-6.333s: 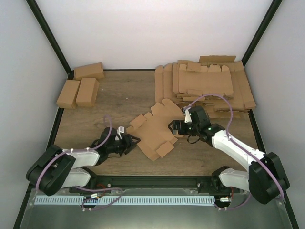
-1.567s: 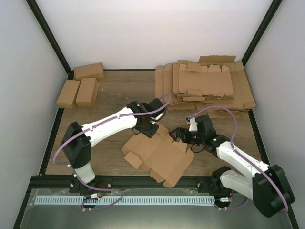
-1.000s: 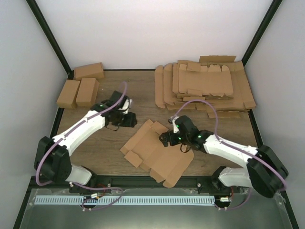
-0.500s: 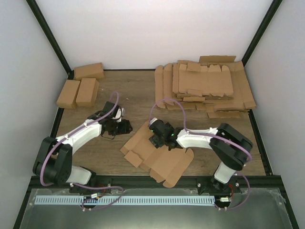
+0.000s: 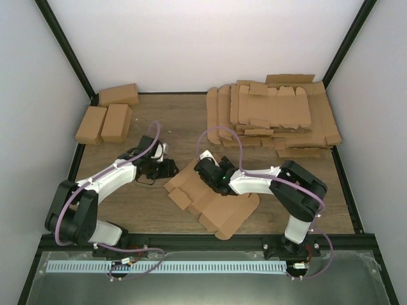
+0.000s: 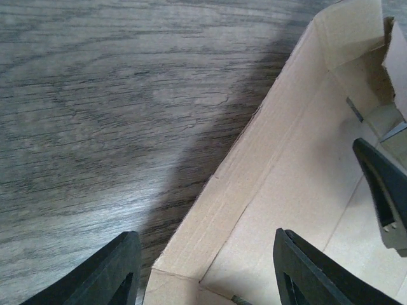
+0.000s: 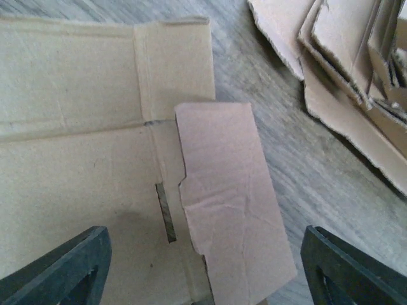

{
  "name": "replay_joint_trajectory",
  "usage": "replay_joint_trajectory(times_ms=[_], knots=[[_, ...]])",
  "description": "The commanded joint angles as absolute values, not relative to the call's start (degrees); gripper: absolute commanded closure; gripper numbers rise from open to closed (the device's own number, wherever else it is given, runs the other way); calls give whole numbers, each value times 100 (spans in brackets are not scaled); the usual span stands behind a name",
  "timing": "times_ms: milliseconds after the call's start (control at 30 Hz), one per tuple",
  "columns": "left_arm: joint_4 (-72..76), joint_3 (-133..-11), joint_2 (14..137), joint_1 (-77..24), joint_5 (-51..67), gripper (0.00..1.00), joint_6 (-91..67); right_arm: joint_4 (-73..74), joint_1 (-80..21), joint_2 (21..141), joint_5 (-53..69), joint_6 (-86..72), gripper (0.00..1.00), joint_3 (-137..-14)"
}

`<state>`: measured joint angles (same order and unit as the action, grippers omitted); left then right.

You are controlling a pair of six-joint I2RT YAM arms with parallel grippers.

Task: Fold the paper box

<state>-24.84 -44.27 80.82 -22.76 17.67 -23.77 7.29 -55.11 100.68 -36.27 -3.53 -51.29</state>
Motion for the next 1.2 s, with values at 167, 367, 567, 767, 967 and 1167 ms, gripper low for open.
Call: replay_joint_trajectory(times_ms=[167, 367, 567, 767, 967, 1167], knots=[[-2287, -4476, 8208, -2249, 1800, 41, -2241, 557, -5424, 9528, -2494, -148, 1, -5108], [-2082, -4356, 8175, -2253, 1879, 41, -2396, 664, -5238, 9436, -2548, -204, 2, -5147], [-1902, -4299, 8327, -2256, 1896, 41, -2478, 886, -5155, 9845, -2956, -141, 5, -5315], [-1888, -4318, 8413, -2259, 1925, 42, -2470, 1041, -5152, 10150, -3423, -283, 9, -5508], [-1905, -4299, 8437, -2267, 1913, 42, -2452, 1183, -5064, 10147, -3883, -602, 23, -5607], [-1925, -4287, 8423, -2267, 1907, 42, -2432, 1096, -4878, 9864, -3487, -576, 21, -5486]])
